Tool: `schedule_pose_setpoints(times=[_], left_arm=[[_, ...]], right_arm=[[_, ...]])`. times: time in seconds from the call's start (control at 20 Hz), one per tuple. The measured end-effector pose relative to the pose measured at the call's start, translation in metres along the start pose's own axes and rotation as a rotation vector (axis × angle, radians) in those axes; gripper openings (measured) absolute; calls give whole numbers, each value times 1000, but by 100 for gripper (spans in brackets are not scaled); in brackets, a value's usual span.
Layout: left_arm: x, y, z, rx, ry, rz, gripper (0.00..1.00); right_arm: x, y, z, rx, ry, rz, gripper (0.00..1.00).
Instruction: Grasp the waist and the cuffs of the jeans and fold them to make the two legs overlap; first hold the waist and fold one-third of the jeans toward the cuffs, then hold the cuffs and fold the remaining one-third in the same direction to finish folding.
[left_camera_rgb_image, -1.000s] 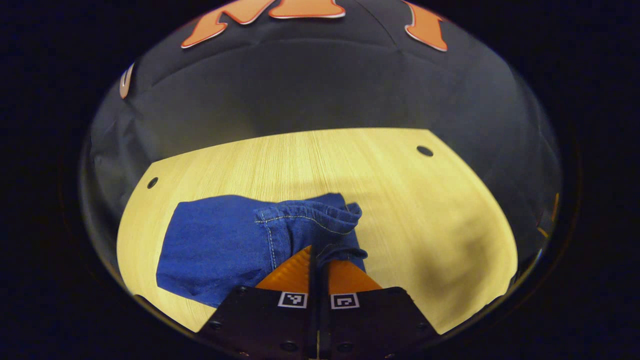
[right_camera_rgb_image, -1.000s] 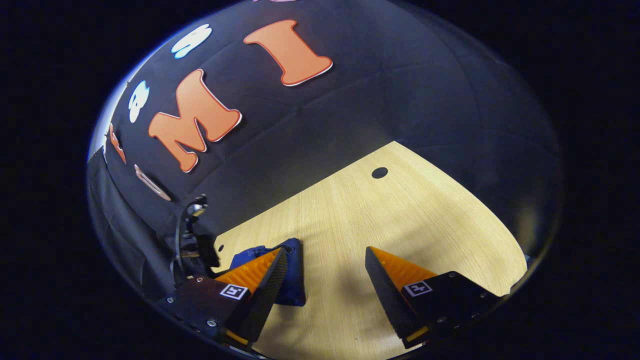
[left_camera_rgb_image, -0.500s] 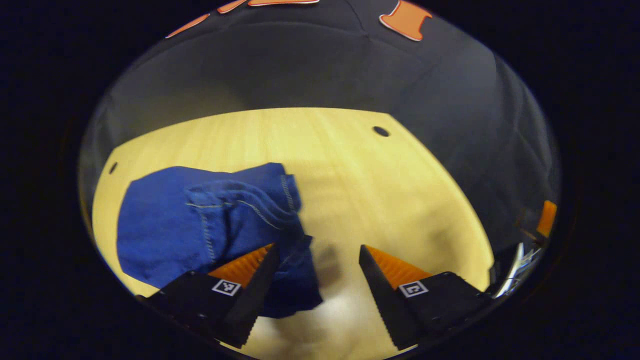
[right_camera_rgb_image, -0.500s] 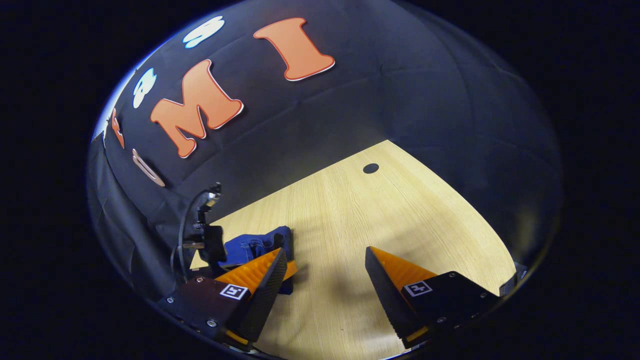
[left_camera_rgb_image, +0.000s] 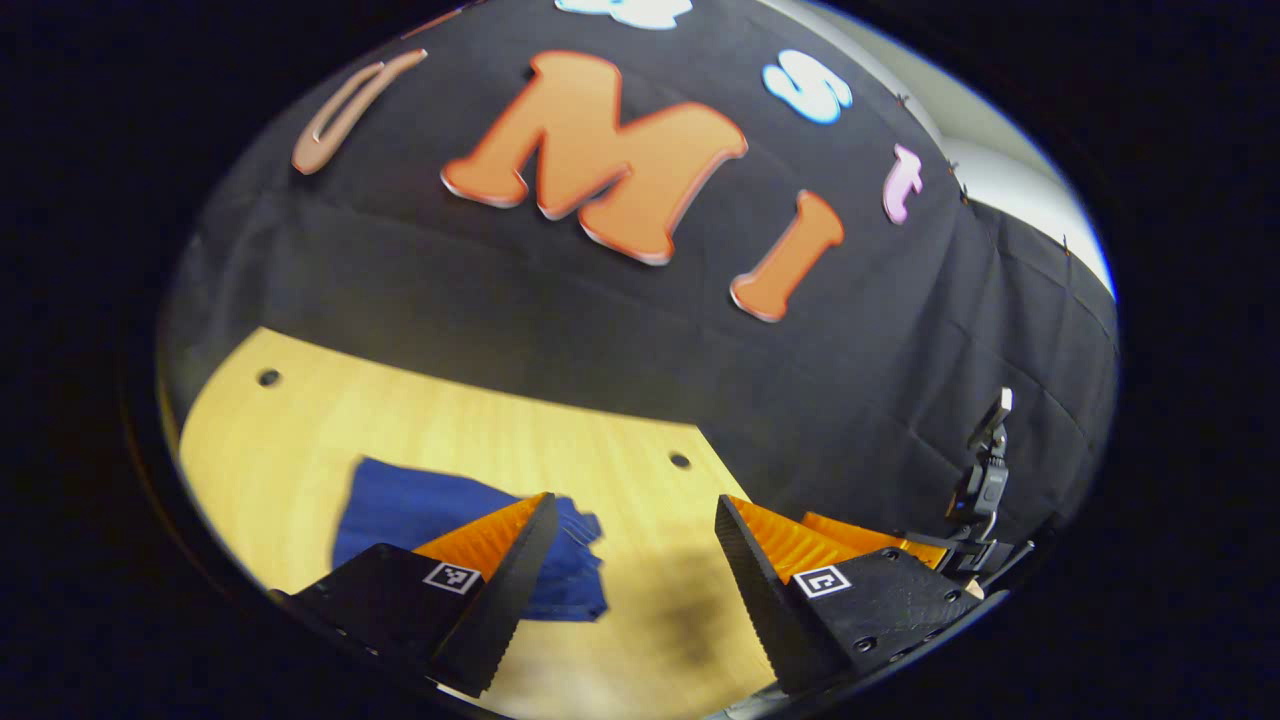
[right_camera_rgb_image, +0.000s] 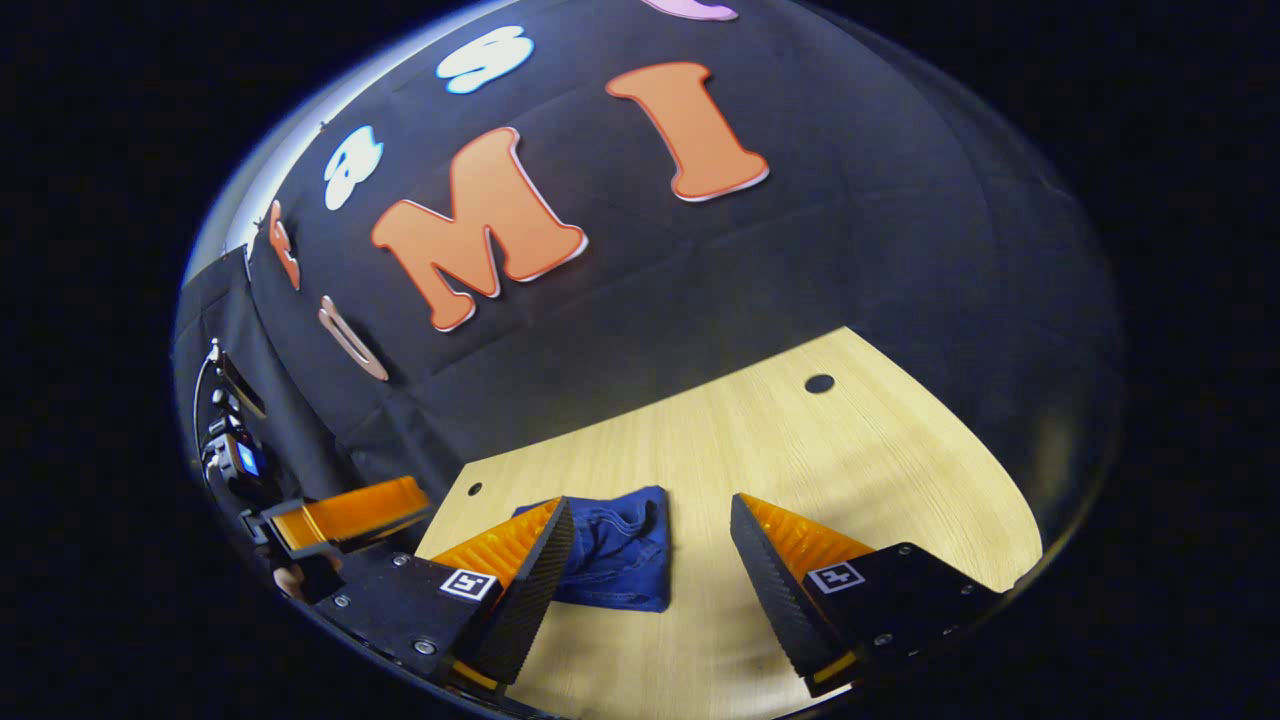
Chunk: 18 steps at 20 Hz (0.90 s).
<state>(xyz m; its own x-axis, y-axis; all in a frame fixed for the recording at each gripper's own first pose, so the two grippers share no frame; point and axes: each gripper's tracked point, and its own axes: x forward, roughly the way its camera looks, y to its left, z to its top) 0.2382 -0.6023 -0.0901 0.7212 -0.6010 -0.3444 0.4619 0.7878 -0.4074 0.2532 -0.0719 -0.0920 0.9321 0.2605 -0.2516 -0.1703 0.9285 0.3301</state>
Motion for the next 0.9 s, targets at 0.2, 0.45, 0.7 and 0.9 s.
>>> schedule_pose_setpoints(times=[0.2, 0.45, 0.7, 0.9], left_arm=[[-91, 105, 61, 43, -195, 194, 98], [-185, 193, 116, 146, -353, 360, 97], [-203, 225, 113, 256, -356, 423, 97], [-204, 237, 103, 312, -358, 419, 97]], right_arm=[[-2, 42, 23, -103, -77, -8, 97], [-13, 85, 32, -262, -165, -55, 97], [-23, 105, 21, -319, -208, -126, 97], [-32, 117, -8, -331, -251, -120, 96]])
